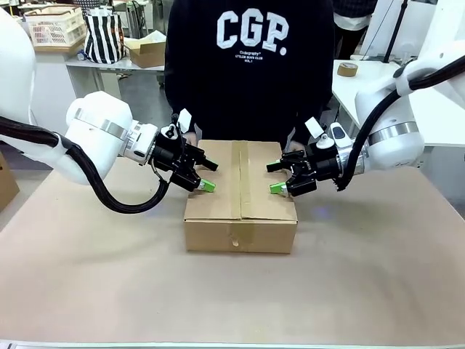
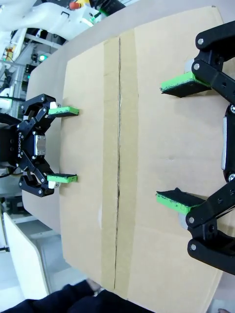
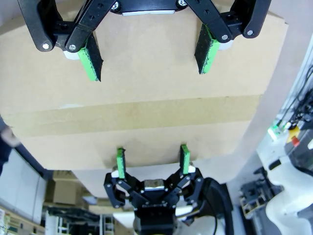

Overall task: Pack the gift set into the box.
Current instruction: Press and hold the closed box until the human finishes sealing it.

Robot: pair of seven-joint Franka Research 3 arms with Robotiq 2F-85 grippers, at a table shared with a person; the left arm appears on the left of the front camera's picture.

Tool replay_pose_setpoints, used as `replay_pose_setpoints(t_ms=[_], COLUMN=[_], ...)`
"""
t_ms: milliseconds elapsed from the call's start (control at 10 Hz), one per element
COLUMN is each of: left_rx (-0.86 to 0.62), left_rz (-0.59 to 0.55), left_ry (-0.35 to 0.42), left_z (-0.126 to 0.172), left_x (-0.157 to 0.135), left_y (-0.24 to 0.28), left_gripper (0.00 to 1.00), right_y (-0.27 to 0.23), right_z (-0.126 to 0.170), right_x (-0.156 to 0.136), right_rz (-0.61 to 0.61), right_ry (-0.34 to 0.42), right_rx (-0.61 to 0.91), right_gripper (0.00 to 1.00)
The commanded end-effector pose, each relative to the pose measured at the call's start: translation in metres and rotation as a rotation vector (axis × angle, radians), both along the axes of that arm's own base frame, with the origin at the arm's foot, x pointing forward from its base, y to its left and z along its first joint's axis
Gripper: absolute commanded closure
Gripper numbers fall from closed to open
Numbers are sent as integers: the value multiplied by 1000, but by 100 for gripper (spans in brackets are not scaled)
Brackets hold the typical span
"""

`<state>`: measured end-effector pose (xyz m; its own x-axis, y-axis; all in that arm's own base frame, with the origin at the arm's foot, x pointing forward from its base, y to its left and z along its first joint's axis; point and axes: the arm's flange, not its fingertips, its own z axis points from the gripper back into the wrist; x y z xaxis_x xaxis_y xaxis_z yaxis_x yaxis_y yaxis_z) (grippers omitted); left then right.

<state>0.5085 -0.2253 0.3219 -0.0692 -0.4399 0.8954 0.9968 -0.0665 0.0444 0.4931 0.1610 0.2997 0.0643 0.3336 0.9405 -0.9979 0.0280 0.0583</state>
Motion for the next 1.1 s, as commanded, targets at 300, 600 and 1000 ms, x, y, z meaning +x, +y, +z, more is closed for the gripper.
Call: replay_pose_setpoints(t_ms=[300, 600, 1000], left_rx=[4, 4, 4], left_rz=[-2, -2, -2], left_ry=[1, 1, 1], left_z=[-5, -5, -5], left_x=[0, 0, 0], left_y=[1, 1, 1], left_gripper=[0, 0, 0], right_y=[-1, -1, -1], right_z=[-3, -3, -3], right_x=[0, 0, 0], right_rz=[-4, -4, -4], right_ry=[4, 4, 4], right_rx=[-6, -6, -6], right_gripper=[0, 0, 0])
